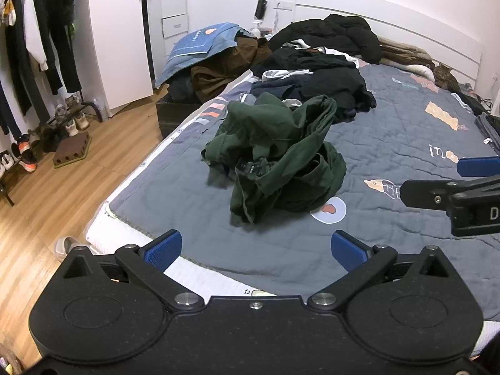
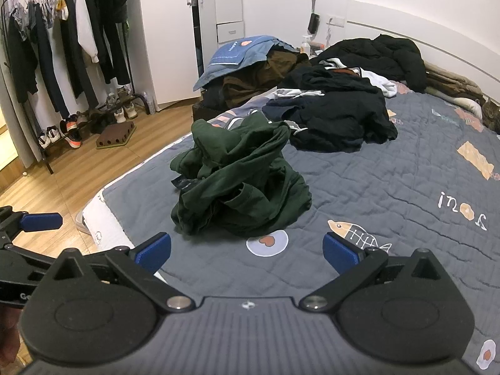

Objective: Fold clothes
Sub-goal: 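Move both grippers toward the crumpled dark green garment on the bed, then grasp the dark green garment with the right gripper and lift it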

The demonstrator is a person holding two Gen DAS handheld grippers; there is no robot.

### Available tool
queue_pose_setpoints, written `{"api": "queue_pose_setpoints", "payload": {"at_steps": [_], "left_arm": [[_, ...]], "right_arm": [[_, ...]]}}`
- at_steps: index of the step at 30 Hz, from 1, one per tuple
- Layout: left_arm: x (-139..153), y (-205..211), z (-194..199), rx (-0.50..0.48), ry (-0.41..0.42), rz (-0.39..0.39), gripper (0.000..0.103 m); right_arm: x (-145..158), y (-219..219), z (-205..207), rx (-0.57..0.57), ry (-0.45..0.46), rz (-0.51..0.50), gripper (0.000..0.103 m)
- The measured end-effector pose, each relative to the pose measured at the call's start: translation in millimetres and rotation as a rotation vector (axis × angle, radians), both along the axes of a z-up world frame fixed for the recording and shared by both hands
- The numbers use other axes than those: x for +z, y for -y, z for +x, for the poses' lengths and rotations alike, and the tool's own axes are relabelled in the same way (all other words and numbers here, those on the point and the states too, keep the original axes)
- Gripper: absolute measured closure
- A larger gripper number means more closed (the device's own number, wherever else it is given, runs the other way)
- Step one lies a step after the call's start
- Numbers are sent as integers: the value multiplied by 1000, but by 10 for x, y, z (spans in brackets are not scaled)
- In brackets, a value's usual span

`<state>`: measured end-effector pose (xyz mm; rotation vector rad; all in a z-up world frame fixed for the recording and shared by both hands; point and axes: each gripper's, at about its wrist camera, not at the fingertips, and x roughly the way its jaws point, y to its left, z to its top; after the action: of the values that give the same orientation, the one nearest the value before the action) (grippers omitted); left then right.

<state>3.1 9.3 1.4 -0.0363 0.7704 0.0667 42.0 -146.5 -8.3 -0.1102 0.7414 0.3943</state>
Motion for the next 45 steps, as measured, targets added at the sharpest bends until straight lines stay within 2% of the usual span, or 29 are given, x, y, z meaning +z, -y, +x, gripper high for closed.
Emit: {"api": "queue_pose_setpoints", "payload": {"at_steps": [7, 14, 17, 23, 31, 37, 41, 43, 45], "left_arm": [[-10, -1, 3, 16, 8, 66, 0], [-34, -168, -22, 1, 31, -46, 2], [-61, -264, -11, 16, 19, -121, 2], [-81, -213, -6, 40, 37, 10, 0], [-164, -400, -4, 87, 44, -56, 0], [-228, -560, -5, 116, 40, -121, 0], [-265, -617, -6, 130, 29, -133, 0], [-284, -643, -7, 138, 21, -139, 0], [-314, -674, -9, 145, 15, -138, 0]], "right_arm": [[-19, -34, 72, -12, 4, 3, 0], [-63, -73, 156, -2, -8, 24, 0], [-82, -83, 203, -4, -8, 43, 0], [-148, -162, 316, 7, 27, 42, 0], [-358, -428, 596, 81, 87, -56, 0], [-463, -514, 919, 96, 107, 2, 6], [-529, -655, 1033, 182, 144, -52, 10], [-587, -737, 1084, 236, 137, -81, 10], [-643, -762, 1149, 236, 121, -81, 10]]}}
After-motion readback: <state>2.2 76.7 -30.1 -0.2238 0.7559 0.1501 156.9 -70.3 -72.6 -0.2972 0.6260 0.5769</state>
